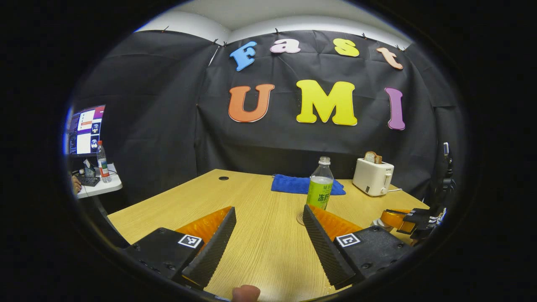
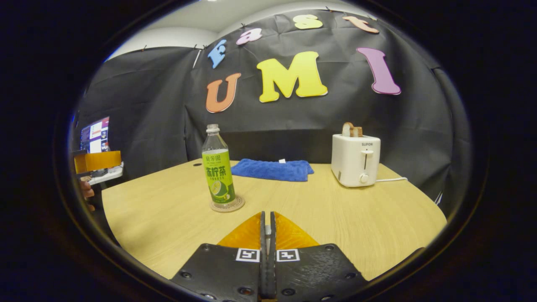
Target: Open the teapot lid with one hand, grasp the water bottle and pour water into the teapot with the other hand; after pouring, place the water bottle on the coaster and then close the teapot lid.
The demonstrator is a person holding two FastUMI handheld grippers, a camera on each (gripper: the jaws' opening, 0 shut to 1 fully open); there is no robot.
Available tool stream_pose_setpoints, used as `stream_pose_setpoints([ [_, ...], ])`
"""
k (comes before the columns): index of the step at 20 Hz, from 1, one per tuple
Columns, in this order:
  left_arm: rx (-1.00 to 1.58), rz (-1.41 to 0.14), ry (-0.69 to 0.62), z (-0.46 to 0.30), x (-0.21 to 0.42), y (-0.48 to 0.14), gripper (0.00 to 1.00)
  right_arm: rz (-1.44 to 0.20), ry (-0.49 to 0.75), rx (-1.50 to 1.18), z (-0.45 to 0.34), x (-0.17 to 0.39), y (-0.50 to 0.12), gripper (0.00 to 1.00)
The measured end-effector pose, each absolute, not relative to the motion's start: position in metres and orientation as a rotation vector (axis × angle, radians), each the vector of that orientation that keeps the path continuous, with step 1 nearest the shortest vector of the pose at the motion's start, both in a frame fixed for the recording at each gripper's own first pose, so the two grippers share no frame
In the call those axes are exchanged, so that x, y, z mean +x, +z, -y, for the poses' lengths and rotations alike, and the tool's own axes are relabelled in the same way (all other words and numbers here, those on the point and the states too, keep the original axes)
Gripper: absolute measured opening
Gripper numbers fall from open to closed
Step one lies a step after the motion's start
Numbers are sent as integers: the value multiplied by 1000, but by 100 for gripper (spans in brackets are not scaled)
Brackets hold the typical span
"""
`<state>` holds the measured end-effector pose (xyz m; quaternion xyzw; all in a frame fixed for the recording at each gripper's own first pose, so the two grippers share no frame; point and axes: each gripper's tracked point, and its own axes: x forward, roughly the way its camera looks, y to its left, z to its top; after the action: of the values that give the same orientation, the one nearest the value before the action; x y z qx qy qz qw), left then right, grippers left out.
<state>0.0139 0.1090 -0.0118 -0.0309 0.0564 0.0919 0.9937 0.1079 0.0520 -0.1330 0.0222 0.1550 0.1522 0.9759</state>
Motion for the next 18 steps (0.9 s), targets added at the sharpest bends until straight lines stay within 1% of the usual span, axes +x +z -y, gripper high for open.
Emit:
stream_pose_setpoints([
  [3,-56,-101,184,-108,11,-5,100,-311,295,33,-52,108,-134,0],
  [5,-47,-100,183,-106,8,-3,100,-307,286,33,-51,108,-131,7],
  [7,-49,-86,178,-102,7,4,100,-284,279,43,-49,107,-121,11],
  [8,-48,-86,169,-98,7,7,100,-280,257,51,-42,106,-116,25],
  [9,-43,-83,163,-95,7,10,100,-267,242,63,-38,105,-109,29],
  [10,-34,-77,159,-93,8,16,100,-245,222,71,-32,103,-98,39],
  [11,-25,-71,153,-88,9,22,100,-221,201,77,-26,100,-86,44],
  [12,-18,-55,145,-83,9,30,100,-194,184,80,-21,97,-73,60],
  [15,6,-13,127,-66,10,48,99,-101,117,66,-2,79,-34,98],
  [16,14,-3,115,-60,9,51,100,-70,100,52,3,71,-21,98],
  [17,15,5,99,-50,8,54,100,-46,89,35,6,62,-11,95],
  [18,15,6,82,-42,7,55,100,-26,83,23,9,53,-1,97],
])
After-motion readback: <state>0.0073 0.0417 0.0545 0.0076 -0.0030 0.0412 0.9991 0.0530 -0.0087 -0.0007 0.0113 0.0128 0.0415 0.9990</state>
